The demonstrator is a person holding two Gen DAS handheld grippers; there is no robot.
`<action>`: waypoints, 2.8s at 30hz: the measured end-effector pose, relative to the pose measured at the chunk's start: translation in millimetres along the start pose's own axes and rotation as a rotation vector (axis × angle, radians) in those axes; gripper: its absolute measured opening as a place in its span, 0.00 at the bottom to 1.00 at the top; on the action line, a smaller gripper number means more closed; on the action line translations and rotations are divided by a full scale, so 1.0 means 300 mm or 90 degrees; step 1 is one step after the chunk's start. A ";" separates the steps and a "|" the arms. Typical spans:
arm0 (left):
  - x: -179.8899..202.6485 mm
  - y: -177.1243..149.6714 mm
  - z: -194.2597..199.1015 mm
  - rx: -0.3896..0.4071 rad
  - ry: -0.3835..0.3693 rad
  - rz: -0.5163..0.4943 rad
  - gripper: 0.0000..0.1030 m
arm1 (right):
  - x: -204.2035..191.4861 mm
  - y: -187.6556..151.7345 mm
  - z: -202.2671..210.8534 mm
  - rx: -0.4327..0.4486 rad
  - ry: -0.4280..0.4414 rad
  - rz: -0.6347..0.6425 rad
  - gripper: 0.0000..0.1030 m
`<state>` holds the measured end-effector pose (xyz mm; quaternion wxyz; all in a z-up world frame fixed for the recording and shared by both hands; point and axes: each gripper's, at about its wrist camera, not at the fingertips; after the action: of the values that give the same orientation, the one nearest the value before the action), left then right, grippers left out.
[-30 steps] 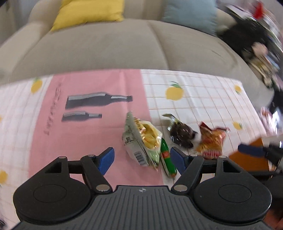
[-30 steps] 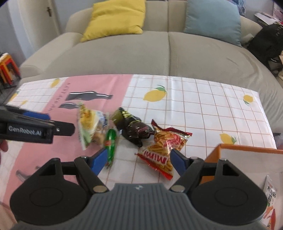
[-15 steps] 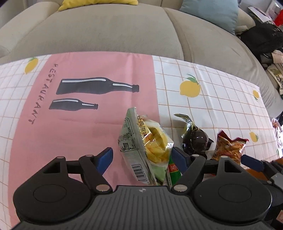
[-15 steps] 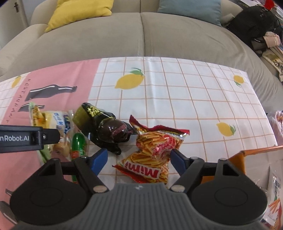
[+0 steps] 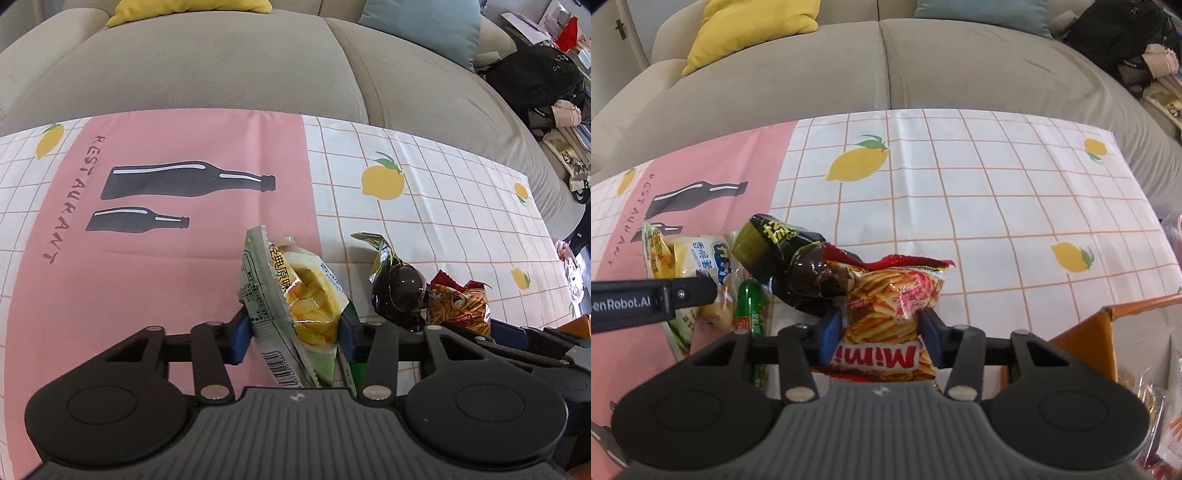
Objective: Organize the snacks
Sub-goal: 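Grasp the yellow chip bag with the left tool while the right tool grasps the red Mimi bag, then carry the chip bag and Mimi bag over the box and lower them in, then open both tools to drop the bags into the box and withdraw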
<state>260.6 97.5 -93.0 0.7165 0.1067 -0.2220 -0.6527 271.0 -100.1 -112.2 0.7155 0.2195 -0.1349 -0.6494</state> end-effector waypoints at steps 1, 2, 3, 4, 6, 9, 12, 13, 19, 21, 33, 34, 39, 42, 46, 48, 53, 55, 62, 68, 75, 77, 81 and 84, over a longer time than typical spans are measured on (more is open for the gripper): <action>-0.003 -0.003 0.004 -0.002 0.000 0.002 0.45 | -0.001 0.000 0.001 -0.002 0.002 -0.001 0.39; -0.006 -0.006 0.009 -0.002 0.000 0.005 0.44 | -0.004 0.000 0.003 -0.004 0.005 -0.001 0.36; -0.011 -0.010 0.015 0.000 -0.002 0.007 0.43 | -0.006 0.000 0.005 -0.005 0.007 -0.002 0.36; -0.014 -0.016 0.025 0.004 -0.002 0.007 0.40 | -0.007 -0.001 0.009 -0.007 0.008 -0.004 0.35; -0.018 -0.026 0.046 0.015 -0.002 0.005 0.39 | -0.012 -0.005 0.021 -0.006 0.013 -0.004 0.35; -0.019 -0.040 0.085 0.024 -0.004 0.003 0.37 | -0.022 -0.015 0.055 -0.001 0.022 0.005 0.34; -0.014 -0.063 0.139 0.037 0.004 -0.015 0.36 | -0.021 -0.025 0.094 0.001 0.034 0.004 0.32; -0.012 -0.073 0.162 0.045 0.004 -0.022 0.36 | -0.017 -0.028 0.112 0.000 0.042 -0.002 0.32; 0.008 -0.139 0.313 0.076 -0.012 -0.045 0.34 | 0.005 -0.060 0.236 0.001 0.110 -0.037 0.30; 0.028 -0.159 0.366 0.081 -0.017 -0.056 0.34 | 0.014 -0.075 0.288 0.007 0.128 -0.042 0.29; 0.243 -0.239 0.615 0.110 -0.091 -0.128 0.34 | 0.148 -0.161 0.589 0.060 0.183 -0.059 0.28; 0.274 -0.240 0.630 0.111 -0.104 -0.135 0.34 | 0.169 -0.167 0.616 0.065 0.182 -0.058 0.28; 0.432 -0.237 0.668 0.123 -0.148 -0.187 0.34 | 0.289 -0.193 0.734 0.090 0.158 -0.049 0.28; 0.543 -0.226 0.654 0.119 -0.170 -0.222 0.34 | 0.376 -0.194 0.786 0.100 0.130 -0.033 0.28; 0.683 -0.218 0.599 0.096 -0.195 -0.261 0.34 | 0.488 -0.191 0.824 0.096 0.078 0.008 0.28; 0.748 -0.222 0.568 0.084 -0.206 -0.280 0.34 | 0.549 -0.186 0.823 0.085 0.054 0.018 0.28; 0.902 -0.224 0.465 0.053 -0.223 -0.324 0.34 | 0.695 -0.179 0.760 0.044 -0.012 0.035 0.28; 0.947 -0.230 0.411 0.034 -0.226 -0.334 0.34 | 0.741 -0.182 0.720 0.023 -0.038 0.041 0.28; 1.039 -0.240 0.186 -0.042 -0.202 -0.339 0.34 | 0.830 -0.222 0.540 -0.056 -0.094 0.089 0.28; 1.078 -0.245 0.073 -0.076 -0.190 -0.351 0.34 | 0.871 -0.232 0.428 -0.087 -0.083 0.089 0.28; 1.091 -0.245 0.011 -0.097 -0.173 -0.347 0.35 | 0.874 -0.234 0.346 -0.119 -0.085 0.097 0.28; 1.096 -0.246 0.002 -0.098 -0.167 -0.346 0.35 | 0.875 -0.234 0.333 -0.122 -0.086 0.095 0.28; 1.098 -0.243 0.007 -0.099 -0.169 -0.339 0.36 | 0.878 -0.224 0.315 -0.121 -0.096 0.101 0.29; 1.095 -0.235 0.016 -0.103 -0.169 -0.328 0.38 | 0.875 -0.226 0.320 -0.122 -0.102 0.104 0.29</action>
<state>212.1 -233.5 -61.1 0.4980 0.0160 -0.2267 -0.8369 197.7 -376.9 -86.3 0.7704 0.0859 -0.1463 -0.6146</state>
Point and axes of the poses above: each gripper's, at about its wrist camera, not at the fingertips, and z roughly against the way its jaws point, x to its right, y to its top
